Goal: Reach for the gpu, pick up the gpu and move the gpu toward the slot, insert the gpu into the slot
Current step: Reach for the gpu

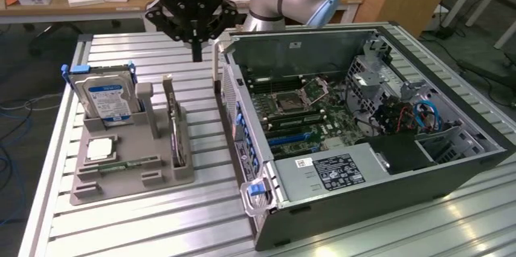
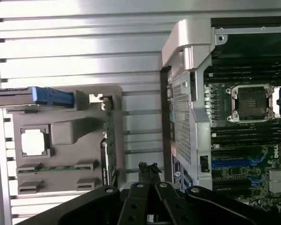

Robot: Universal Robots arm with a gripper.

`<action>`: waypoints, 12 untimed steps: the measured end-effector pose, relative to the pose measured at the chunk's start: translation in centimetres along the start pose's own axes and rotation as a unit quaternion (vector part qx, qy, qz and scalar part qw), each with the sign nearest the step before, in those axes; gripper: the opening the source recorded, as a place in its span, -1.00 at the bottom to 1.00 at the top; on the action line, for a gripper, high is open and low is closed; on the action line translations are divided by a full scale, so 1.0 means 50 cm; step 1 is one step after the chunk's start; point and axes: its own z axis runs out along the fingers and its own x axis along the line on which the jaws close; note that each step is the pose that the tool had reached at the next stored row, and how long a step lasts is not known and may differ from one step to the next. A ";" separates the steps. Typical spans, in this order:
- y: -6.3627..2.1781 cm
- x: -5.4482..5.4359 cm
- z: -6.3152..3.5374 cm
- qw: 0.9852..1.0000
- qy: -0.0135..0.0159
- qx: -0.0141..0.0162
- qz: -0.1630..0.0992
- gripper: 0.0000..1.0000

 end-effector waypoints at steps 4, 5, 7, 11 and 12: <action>-0.003 0.035 -0.001 1.000 0.000 0.000 0.000 -0.80; -0.003 0.044 -0.001 1.000 0.000 0.000 0.000 -0.80; -0.004 0.060 -0.001 1.000 0.000 0.000 0.000 -0.80; -0.007 0.094 -0.002 1.000 0.000 0.000 0.000 -0.80; -0.008 0.103 -0.002 1.000 0.000 0.000 0.000 -0.80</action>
